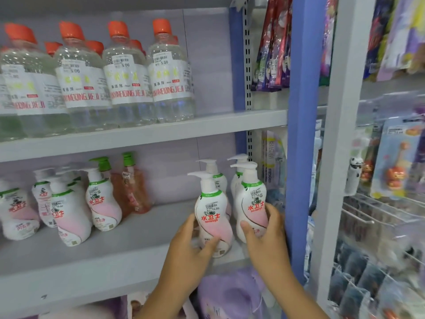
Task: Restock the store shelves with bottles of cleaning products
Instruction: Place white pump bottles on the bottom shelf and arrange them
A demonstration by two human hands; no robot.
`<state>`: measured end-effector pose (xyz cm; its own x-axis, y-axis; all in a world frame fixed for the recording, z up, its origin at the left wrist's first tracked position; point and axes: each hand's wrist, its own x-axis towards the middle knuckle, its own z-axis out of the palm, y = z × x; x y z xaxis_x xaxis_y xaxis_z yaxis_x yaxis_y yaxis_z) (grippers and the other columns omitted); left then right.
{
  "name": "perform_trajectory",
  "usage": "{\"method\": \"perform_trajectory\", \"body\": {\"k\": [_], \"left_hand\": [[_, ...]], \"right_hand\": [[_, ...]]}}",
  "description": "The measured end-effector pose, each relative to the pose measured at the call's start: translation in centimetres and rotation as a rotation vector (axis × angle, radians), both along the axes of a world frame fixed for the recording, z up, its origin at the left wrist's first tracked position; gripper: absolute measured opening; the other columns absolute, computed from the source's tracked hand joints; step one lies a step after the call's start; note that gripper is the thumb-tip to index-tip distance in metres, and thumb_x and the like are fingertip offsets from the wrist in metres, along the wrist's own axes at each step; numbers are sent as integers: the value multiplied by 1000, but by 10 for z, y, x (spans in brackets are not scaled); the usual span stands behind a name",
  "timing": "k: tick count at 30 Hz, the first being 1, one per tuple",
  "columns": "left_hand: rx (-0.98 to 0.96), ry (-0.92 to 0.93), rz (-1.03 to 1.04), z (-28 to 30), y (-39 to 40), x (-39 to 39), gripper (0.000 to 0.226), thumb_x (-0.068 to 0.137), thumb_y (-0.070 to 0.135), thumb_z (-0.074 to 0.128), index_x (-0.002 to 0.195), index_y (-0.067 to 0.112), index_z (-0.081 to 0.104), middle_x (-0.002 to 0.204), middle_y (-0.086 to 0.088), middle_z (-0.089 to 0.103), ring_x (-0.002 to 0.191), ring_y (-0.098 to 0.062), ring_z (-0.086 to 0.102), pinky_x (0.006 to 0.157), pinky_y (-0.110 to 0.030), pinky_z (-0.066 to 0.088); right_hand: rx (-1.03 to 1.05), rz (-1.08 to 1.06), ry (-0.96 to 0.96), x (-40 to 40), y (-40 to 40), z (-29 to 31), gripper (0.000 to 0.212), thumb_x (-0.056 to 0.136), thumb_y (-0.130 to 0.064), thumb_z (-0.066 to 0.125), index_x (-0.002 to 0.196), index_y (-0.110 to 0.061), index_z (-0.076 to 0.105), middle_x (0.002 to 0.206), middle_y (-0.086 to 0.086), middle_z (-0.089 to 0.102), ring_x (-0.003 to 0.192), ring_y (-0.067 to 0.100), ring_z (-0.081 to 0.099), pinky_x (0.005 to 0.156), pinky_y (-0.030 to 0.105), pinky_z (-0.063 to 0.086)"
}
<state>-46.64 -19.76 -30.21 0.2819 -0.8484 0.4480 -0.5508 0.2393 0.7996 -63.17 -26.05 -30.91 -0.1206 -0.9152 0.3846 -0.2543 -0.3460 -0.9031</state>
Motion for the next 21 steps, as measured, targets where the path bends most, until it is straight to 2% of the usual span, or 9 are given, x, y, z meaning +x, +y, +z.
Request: {"method": "perform_trajectory", "body": {"k": [4, 10, 13, 17, 21], "left_hand": [[3, 16, 36, -3, -18, -9, 54, 82, 19, 83, 128, 32, 58, 115, 19, 69, 100, 12, 61, 77, -1, 44], [-2, 56, 74, -13, -30, -10, 52, 81, 26, 84, 128, 29, 61, 118, 13, 68, 102, 5, 64, 77, -3, 47], [-1, 74, 93, -14, -34, -10, 49, 79, 26, 85, 123, 32, 64, 111, 17, 71, 94, 6, 65, 75, -6, 49], [39, 111, 117, -10, -34, -10, 37, 80, 26, 84, 104, 47, 65, 98, 19, 74, 83, 7, 67, 70, -6, 48], [99, 158, 117, -5, -34, -12, 32, 82, 31, 82, 107, 42, 67, 95, 19, 74, 76, 10, 66, 64, -5, 47]], "right_hand": [[-9, 1, 22, 1, -3, -1, 65, 89, -19, 73, 144, -22, 39, 140, 0, 49, 123, 17, 52, 100, 27, 41], [-9, 2, -1, 1, -7, 0, 62, 90, -18, 72, 142, -19, 38, 138, -1, 50, 118, 14, 52, 96, 26, 41], [1, 19, 3, 1, -8, 1, 62, 91, -19, 71, 143, -20, 37, 136, -3, 49, 113, 9, 48, 93, 23, 39], [-9, 45, 42, -1, -8, 3, 65, 93, -22, 69, 147, -19, 33, 139, -4, 44, 112, 2, 41, 92, 17, 33], [-10, 38, 66, 0, -7, 4, 66, 94, -23, 69, 148, -19, 32, 142, 0, 43, 109, 2, 39, 89, 18, 34]]}}
